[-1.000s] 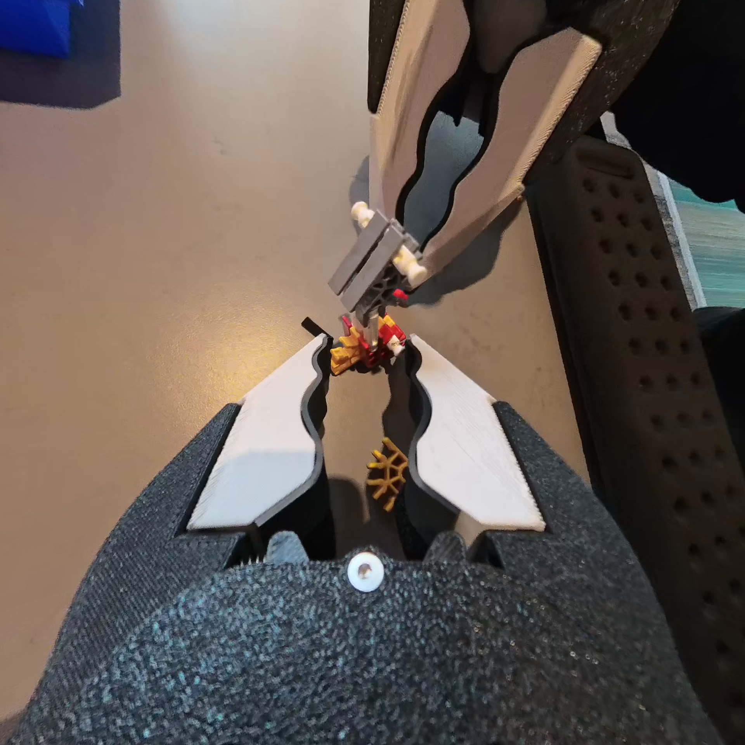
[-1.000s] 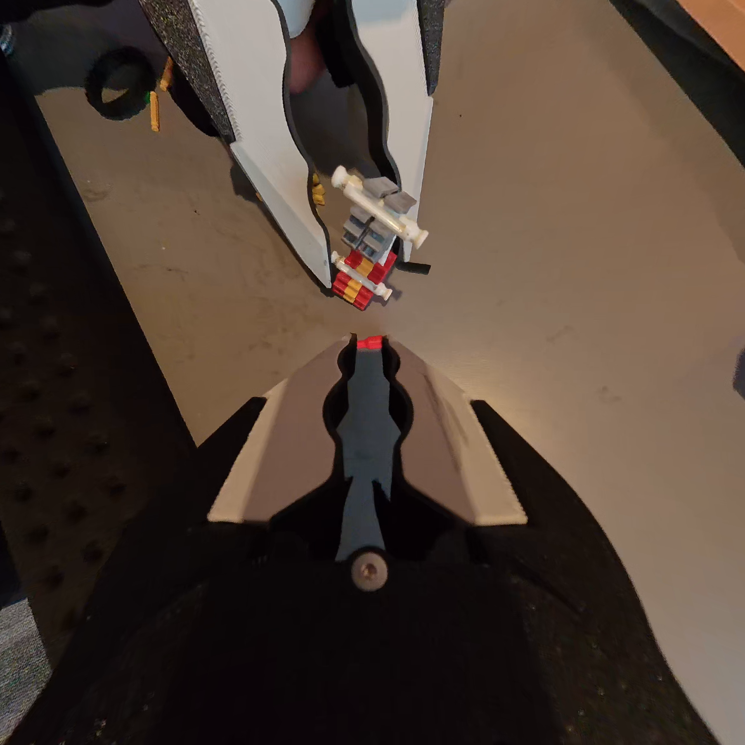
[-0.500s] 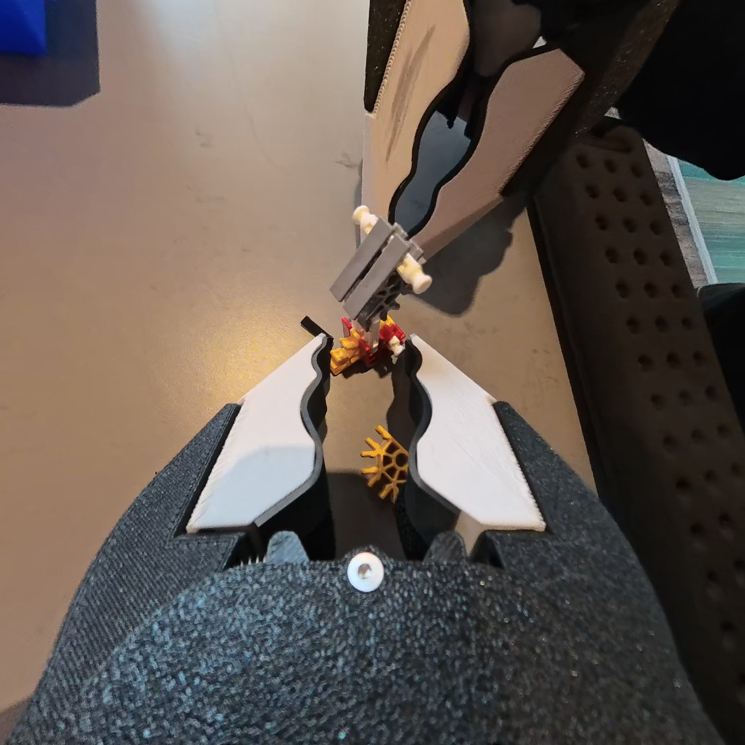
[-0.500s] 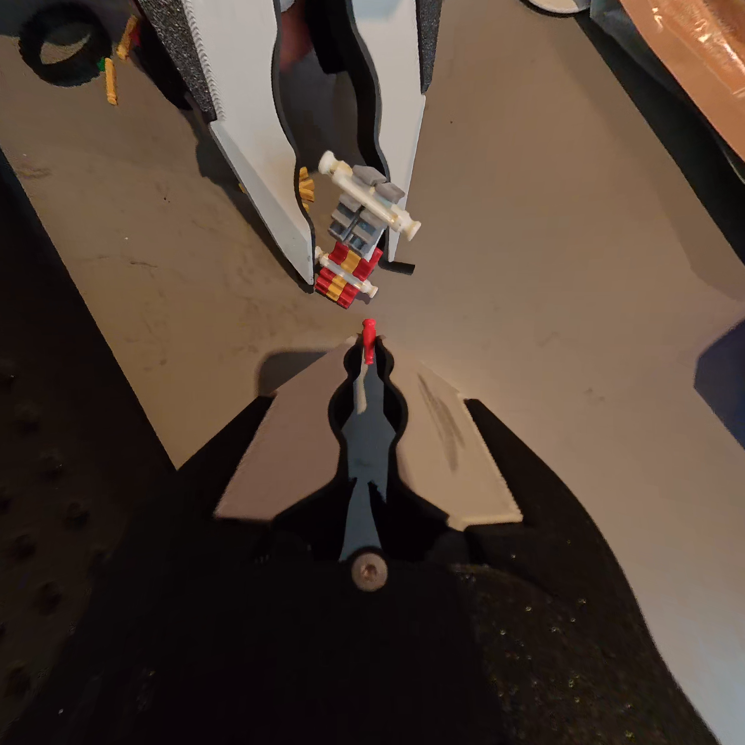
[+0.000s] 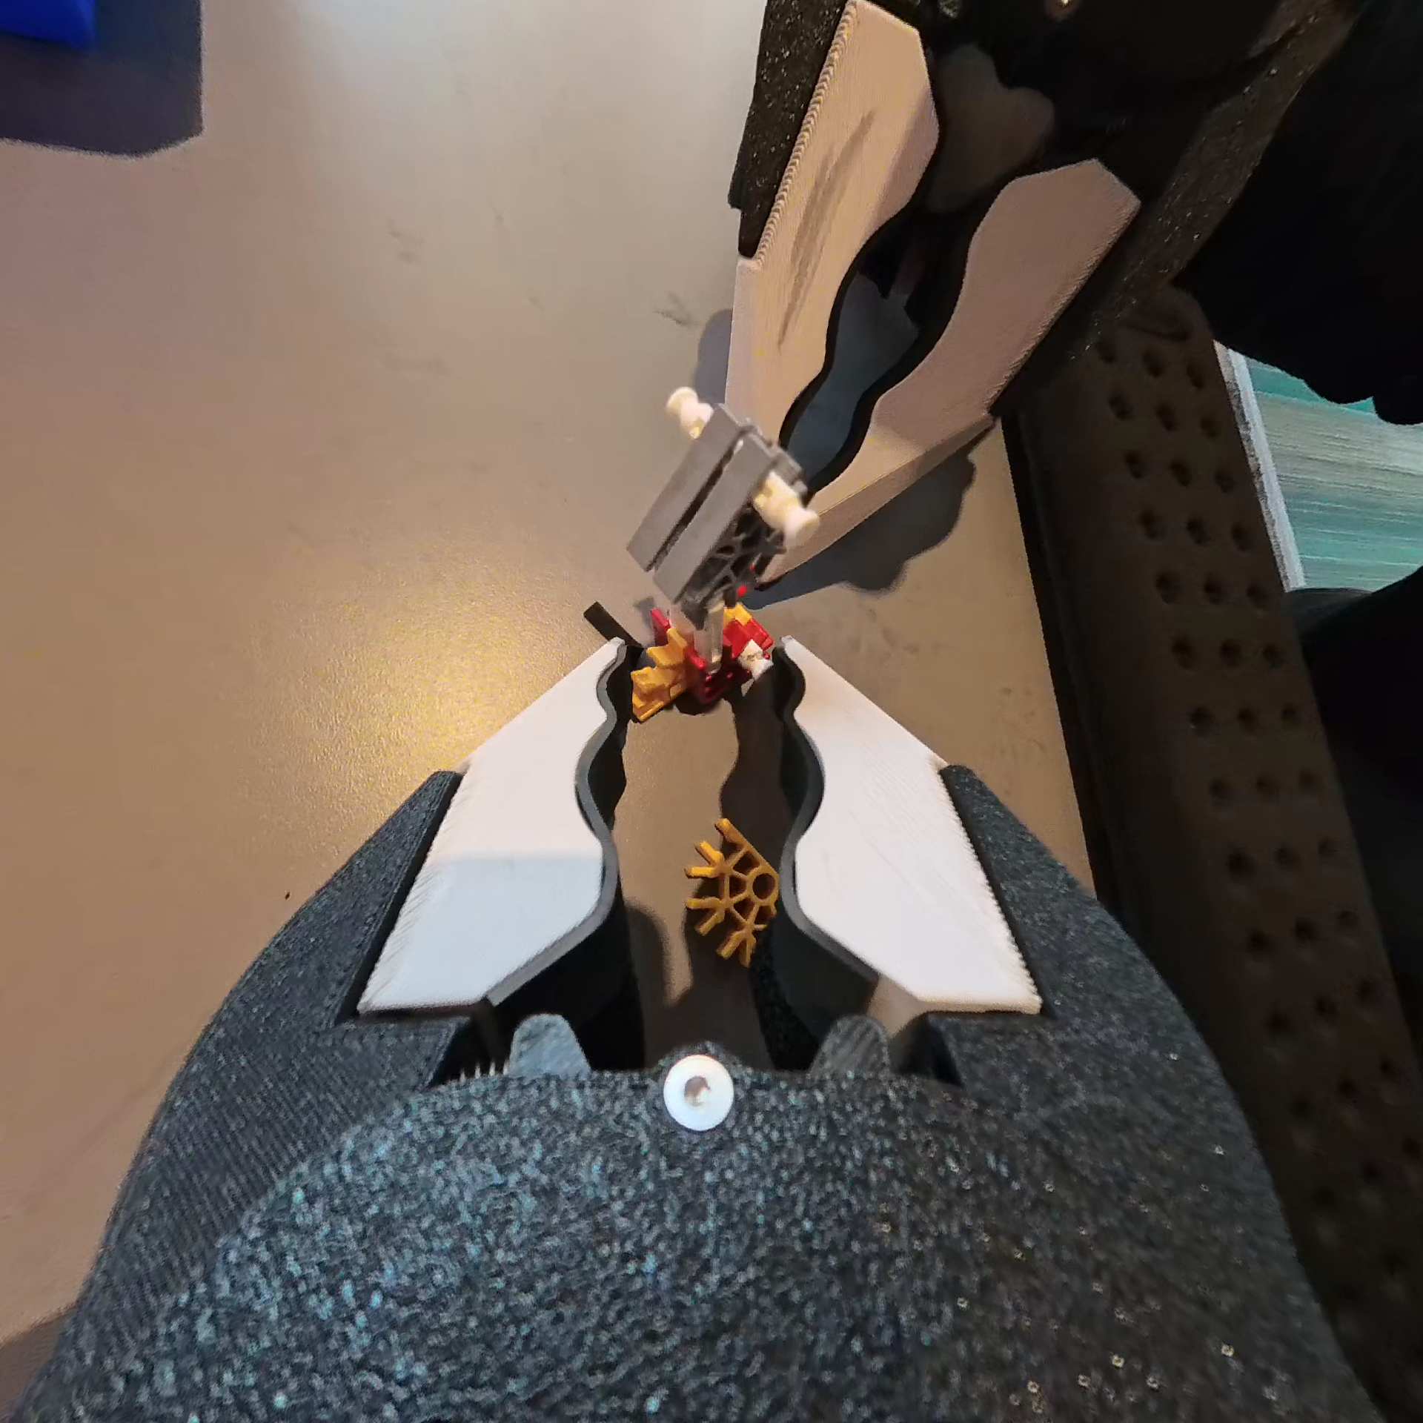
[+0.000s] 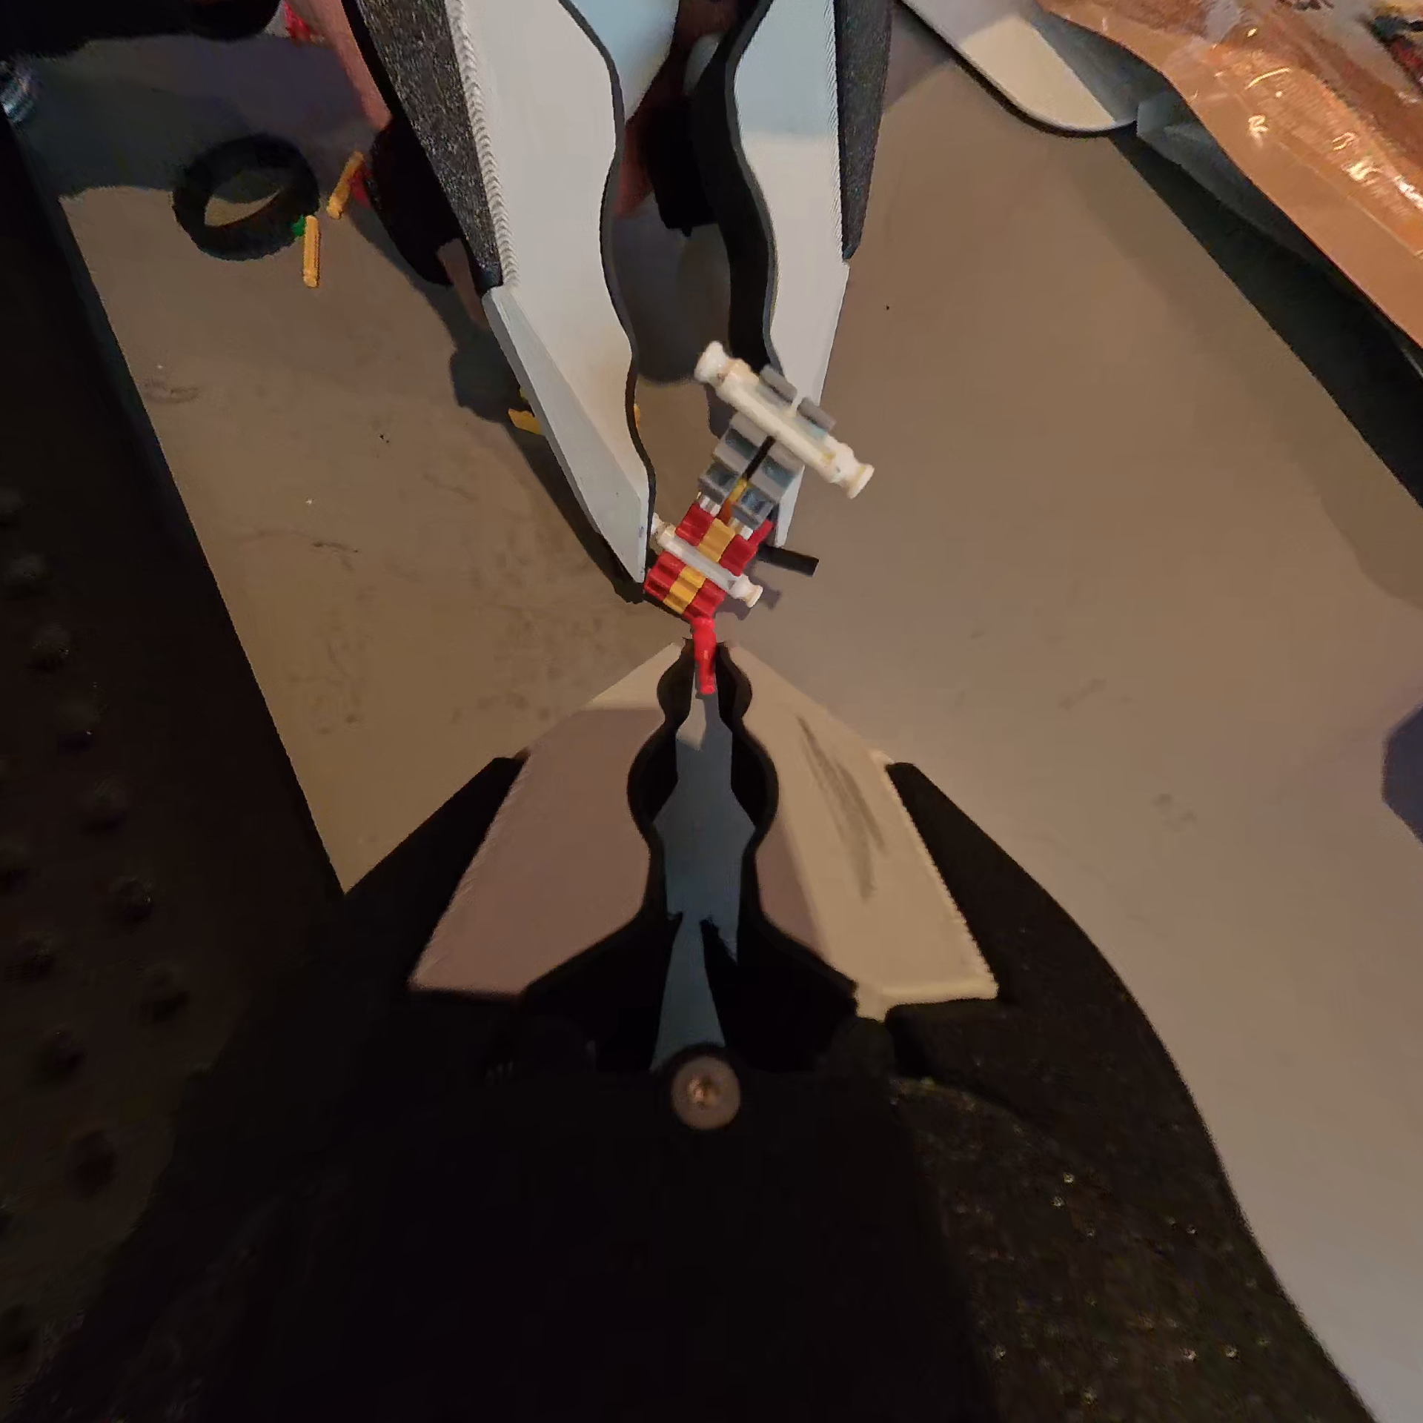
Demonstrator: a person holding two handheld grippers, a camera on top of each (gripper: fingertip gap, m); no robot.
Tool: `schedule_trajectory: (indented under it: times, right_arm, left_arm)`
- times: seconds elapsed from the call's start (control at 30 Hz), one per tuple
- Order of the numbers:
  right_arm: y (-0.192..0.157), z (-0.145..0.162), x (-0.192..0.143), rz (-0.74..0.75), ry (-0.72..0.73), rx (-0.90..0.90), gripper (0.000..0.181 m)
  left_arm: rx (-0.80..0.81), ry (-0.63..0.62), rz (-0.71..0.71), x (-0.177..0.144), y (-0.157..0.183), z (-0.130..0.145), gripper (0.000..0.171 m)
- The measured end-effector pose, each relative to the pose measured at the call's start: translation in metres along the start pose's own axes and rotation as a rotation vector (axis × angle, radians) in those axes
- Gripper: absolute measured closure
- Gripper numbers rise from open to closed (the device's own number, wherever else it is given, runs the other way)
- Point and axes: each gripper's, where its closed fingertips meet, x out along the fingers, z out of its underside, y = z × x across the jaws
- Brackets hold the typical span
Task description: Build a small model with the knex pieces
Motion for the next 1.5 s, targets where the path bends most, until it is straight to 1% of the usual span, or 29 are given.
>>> schedule_trajectory:
  times: [0.07, 0.23, 0.43, 0.73, 0.87, 1.27, 1.5]
  right_arm:
    - [-0.0006, -0.0029, -0.0007, -0.004, 0.027, 0.006, 0.177]
    - [0.0012, -0.0043, -0.0010, 0.013, 0.039, -0.004, 0.177]
    - [0.0034, 0.0027, 0.0042, 0.048, -0.011, -0.032, 0.177]
    - [0.0024, 0.0033, 0.0029, 0.029, -0.009, -0.056, 0.177]
    - [0.0014, -0.0026, -0.0002, -0.006, 0.034, -0.032, 0.177]
    - [-0.0002, 0.0009, 0.0048, -0.024, -0.001, -0.062, 0.178]
    - [-0.0043, 0.0008, 0.0065, -0.069, -0.006, -0.094, 0.178]
  left_arm:
    - [-0.002, 0.005, 0.001, 0.0001, 0.0000, -0.0002, 0.138]
    - [-0.008, 0.012, 0.009, 0.0003, -0.0001, -0.0005, 0.138]
    - [-0.007, 0.013, 0.008, 0.0008, 0.0001, -0.0006, 0.138]
    - [0.012, 0.001, 0.005, 0.0001, 0.0002, 0.0007, 0.137]
    - [0.005, 0.007, 0.012, 0.0000, 0.0001, 0.0003, 0.138]
    - [-0.002, 0.017, 0.018, -0.0002, -0.0001, 0.0002, 0.138]
    - [-0.002, 0.034, 0.009, -0.0002, -0.0004, -0.0012, 0.138]
